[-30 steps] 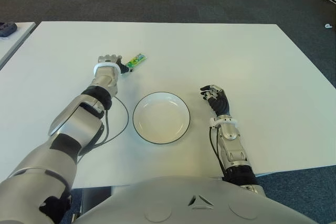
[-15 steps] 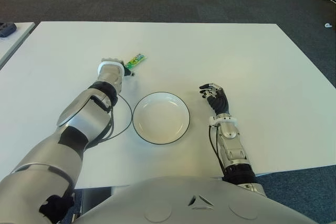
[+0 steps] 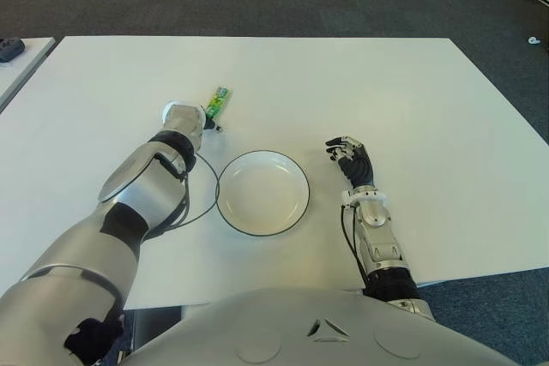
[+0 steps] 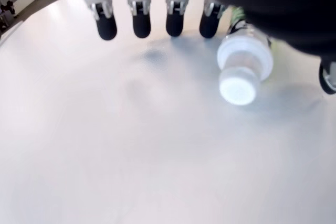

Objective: Put the toothpaste on the table into the plate.

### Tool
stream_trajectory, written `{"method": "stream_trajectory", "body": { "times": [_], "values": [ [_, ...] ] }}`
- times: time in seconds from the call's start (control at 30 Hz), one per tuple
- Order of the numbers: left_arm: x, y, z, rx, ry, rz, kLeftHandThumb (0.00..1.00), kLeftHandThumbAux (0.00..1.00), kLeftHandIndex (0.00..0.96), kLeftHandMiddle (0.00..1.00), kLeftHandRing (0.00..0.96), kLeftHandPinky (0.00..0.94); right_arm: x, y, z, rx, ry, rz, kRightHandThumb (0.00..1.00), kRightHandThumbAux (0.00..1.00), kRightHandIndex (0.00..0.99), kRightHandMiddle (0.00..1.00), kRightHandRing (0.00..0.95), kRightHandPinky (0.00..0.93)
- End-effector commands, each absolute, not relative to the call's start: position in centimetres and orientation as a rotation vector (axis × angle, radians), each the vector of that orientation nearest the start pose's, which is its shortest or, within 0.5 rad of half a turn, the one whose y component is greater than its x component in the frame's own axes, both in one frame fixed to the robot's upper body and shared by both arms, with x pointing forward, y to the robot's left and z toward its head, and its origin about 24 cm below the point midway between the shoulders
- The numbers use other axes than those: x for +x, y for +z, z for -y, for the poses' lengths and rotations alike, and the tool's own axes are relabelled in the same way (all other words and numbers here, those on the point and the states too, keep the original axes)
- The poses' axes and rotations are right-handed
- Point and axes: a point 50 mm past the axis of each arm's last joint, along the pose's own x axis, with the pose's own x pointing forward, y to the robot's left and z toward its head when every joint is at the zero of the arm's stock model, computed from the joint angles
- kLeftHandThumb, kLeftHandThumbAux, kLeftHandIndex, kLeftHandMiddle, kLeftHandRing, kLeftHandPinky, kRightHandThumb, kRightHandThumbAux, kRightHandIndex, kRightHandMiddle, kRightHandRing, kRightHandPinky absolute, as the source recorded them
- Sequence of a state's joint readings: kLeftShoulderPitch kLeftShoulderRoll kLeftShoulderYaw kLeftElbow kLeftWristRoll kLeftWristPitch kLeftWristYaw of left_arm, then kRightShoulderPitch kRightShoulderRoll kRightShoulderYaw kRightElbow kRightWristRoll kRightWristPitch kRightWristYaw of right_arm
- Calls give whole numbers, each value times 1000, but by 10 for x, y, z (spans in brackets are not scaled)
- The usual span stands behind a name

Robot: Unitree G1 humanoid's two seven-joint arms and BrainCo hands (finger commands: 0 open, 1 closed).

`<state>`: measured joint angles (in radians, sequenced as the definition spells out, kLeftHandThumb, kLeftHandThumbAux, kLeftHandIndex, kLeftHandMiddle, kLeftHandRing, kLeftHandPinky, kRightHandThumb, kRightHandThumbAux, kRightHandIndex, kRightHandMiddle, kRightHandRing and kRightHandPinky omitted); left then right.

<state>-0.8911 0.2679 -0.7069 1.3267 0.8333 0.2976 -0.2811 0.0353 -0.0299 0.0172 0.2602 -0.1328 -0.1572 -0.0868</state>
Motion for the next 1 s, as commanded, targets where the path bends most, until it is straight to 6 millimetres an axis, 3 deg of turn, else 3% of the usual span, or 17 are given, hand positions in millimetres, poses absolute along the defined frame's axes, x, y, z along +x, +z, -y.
{"method": "stream_trajectory", "body": {
  "times": [0.03, 0.63, 1.0],
  "values": [
    [354, 6, -195, 1683, -443, -859, 135, 252, 29, 0, 0, 0, 235, -12, 158, -152, -63, -133, 706, 731, 418, 407, 400, 420],
    [342, -9, -203, 1674, -406, -845, 226, 248, 87, 0, 0, 0, 230, -10, 159, -156, -70, -131, 706, 732, 417, 405, 396, 416],
    [336, -16, -200, 1656, -383, -859, 295, 324, 91, 10, 0, 46, 228, -10, 161, -153, -75, -133, 706, 732, 418, 403, 394, 415]
  ]
}}
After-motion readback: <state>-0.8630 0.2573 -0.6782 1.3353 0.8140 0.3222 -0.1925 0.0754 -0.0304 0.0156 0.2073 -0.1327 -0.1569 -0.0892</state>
